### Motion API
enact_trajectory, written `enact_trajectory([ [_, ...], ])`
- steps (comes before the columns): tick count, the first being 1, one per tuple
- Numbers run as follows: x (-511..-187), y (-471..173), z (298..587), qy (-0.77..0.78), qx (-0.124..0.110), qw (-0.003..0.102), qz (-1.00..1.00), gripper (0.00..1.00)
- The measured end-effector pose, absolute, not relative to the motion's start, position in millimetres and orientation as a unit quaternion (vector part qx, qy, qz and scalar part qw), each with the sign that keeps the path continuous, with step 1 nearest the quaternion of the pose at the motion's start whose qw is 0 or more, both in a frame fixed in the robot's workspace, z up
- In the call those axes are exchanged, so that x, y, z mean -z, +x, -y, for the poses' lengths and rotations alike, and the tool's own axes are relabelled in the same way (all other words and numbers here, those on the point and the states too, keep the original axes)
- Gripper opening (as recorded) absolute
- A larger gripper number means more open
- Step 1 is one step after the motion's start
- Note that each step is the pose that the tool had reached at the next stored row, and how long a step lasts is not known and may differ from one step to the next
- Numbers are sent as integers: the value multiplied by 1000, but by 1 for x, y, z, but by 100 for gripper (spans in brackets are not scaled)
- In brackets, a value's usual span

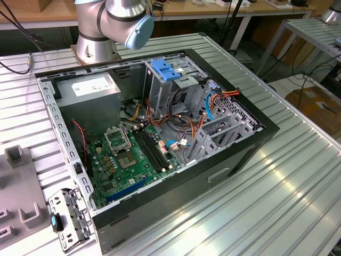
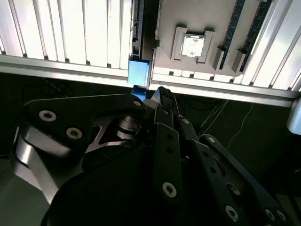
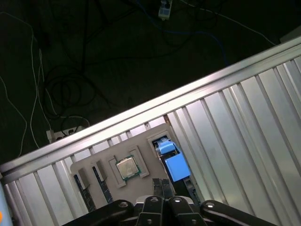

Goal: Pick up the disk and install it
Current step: 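Pick up the disk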

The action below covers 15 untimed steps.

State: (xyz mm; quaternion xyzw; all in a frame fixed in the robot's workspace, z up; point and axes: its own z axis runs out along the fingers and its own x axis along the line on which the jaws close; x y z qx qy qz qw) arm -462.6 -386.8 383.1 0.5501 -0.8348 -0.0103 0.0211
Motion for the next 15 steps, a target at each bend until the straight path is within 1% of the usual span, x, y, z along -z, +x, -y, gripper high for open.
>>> enact_trajectory([
  [4,-372,-463,379,590,2,11,807,11],
  [15,-361,-463,374,646,1,10,763,11],
])
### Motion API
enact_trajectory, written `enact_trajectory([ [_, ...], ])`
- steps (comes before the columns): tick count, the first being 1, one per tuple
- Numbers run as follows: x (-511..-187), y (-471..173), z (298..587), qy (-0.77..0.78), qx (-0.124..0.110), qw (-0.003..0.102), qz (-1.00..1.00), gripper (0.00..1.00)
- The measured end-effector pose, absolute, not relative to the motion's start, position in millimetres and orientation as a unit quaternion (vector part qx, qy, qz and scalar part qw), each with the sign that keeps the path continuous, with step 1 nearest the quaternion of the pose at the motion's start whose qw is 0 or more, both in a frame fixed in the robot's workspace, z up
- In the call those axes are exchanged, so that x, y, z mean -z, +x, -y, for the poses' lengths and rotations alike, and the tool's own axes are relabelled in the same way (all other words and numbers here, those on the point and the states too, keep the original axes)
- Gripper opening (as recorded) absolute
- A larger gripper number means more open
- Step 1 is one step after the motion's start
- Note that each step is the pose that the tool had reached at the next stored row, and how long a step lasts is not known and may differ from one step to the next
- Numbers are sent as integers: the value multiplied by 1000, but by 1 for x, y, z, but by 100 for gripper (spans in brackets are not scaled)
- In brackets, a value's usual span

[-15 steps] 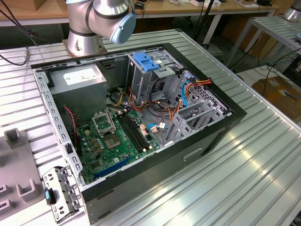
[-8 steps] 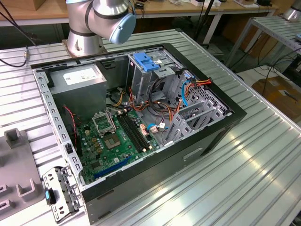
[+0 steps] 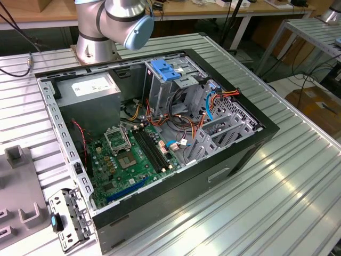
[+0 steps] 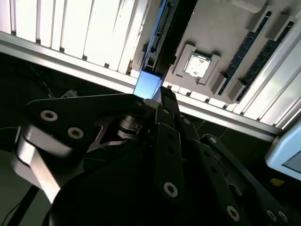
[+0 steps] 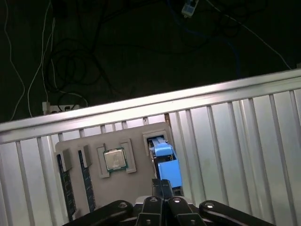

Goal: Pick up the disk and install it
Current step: 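Pick up the disk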

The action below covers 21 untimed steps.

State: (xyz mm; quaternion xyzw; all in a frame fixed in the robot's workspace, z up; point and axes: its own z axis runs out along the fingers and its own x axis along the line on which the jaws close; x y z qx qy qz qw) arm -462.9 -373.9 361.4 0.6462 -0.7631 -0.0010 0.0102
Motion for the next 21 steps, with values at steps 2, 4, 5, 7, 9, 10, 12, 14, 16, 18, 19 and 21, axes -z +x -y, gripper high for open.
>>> enact_trajectory([
  [2,-361,-463,374,660,1,10,751,17],
  [4,-360,-463,374,677,1,10,736,29],
  [5,-360,-463,374,681,1,10,732,36],
  [7,-359,-463,374,682,1,10,731,42],
  [9,-359,-463,374,682,1,10,731,42],
  [10,-359,-463,374,682,0,10,731,42],
  [12,-359,-463,374,682,0,10,731,42],
  [14,-359,-463,374,683,0,10,731,42],
  [16,-359,-463,374,683,0,10,731,42],
  [18,-359,-463,374,683,0,10,731,42],
  [19,-359,-463,374,683,0,10,731,42],
  [21,-359,-463,374,683,0,10,731,42],
])
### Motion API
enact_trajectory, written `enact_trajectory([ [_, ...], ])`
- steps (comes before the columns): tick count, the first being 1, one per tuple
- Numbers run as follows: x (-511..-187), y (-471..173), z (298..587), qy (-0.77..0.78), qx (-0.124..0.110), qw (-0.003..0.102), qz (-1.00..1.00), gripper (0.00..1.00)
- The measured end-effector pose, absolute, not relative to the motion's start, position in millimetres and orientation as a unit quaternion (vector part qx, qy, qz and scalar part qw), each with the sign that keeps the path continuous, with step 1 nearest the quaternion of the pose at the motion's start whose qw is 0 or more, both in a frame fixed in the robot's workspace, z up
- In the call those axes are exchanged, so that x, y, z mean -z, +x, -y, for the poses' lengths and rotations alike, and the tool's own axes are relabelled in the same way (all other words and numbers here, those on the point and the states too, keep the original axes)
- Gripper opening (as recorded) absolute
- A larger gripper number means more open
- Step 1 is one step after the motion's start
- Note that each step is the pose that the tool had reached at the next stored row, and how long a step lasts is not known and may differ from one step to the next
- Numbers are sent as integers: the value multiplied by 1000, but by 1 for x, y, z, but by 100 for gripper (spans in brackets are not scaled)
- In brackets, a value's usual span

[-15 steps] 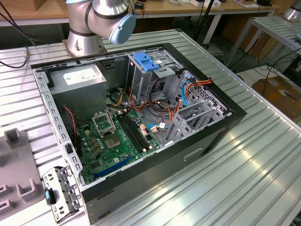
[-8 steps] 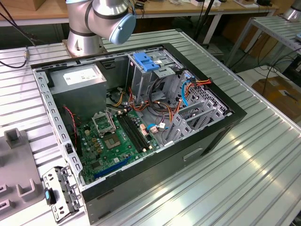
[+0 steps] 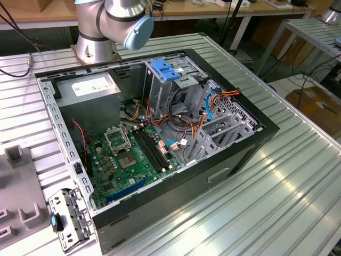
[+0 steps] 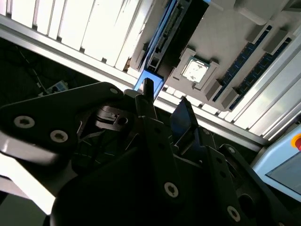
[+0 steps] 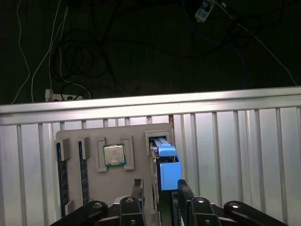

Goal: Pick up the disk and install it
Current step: 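Pick up the disk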

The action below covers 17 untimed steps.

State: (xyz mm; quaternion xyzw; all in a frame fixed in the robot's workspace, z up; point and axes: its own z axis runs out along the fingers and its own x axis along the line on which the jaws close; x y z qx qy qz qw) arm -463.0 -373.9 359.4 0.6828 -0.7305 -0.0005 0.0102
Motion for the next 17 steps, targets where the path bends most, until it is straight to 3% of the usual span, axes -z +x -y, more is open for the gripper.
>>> enact_trajectory([
  [15,-350,-470,372,684,-9,4,730,44],
  [17,-348,-471,372,684,-10,3,729,56],
])
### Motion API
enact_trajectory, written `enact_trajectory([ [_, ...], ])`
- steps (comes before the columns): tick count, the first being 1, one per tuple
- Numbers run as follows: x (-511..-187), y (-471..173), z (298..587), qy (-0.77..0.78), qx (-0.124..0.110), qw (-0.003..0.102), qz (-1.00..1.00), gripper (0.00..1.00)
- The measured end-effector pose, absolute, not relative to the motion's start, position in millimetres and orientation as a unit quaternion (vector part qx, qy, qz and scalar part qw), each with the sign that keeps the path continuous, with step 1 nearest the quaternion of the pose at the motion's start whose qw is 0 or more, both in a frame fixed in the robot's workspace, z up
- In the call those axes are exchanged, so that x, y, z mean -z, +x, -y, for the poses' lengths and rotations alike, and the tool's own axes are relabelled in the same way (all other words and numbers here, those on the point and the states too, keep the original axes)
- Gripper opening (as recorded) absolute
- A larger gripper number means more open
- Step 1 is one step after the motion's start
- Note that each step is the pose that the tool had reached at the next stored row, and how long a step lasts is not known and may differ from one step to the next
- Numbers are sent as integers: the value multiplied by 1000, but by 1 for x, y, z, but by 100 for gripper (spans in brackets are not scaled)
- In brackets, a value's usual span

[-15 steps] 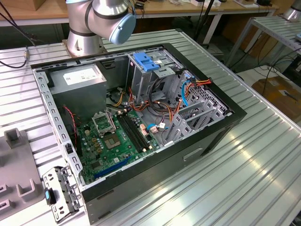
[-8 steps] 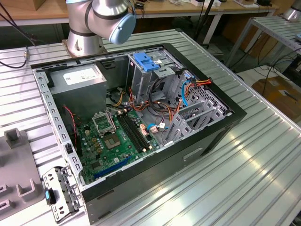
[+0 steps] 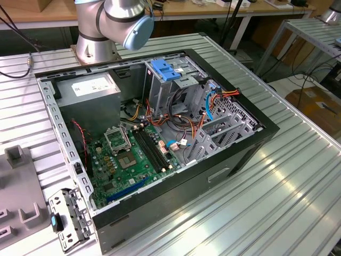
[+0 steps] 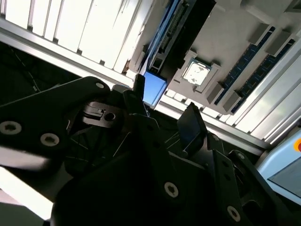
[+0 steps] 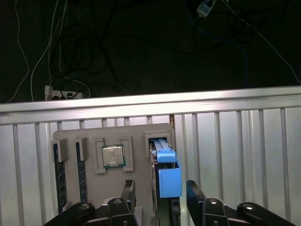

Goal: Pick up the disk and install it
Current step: 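Pick up the disk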

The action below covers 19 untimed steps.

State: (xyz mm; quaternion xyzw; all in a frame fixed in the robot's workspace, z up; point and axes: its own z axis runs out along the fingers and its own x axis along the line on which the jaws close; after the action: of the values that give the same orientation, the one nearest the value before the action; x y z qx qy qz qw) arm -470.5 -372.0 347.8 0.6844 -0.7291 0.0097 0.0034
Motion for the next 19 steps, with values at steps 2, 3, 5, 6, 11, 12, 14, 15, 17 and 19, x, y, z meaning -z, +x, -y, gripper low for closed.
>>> enact_trajectory([
  [2,-345,-471,372,686,-11,2,728,56],
  [3,-343,-471,372,688,-11,2,726,56],
  [5,-340,-472,372,692,-11,2,722,56],
  [6,-339,-472,372,694,-11,1,720,56],
  [11,-329,-472,370,698,-12,1,716,56],
  [12,-327,-472,369,698,-12,1,716,56],
  [14,-323,-473,368,698,-12,1,716,56],
  [15,-320,-474,367,698,-12,1,716,56],
  [17,-315,-476,367,698,-12,1,716,56],
  [19,-310,-477,367,698,-12,1,716,56],
])
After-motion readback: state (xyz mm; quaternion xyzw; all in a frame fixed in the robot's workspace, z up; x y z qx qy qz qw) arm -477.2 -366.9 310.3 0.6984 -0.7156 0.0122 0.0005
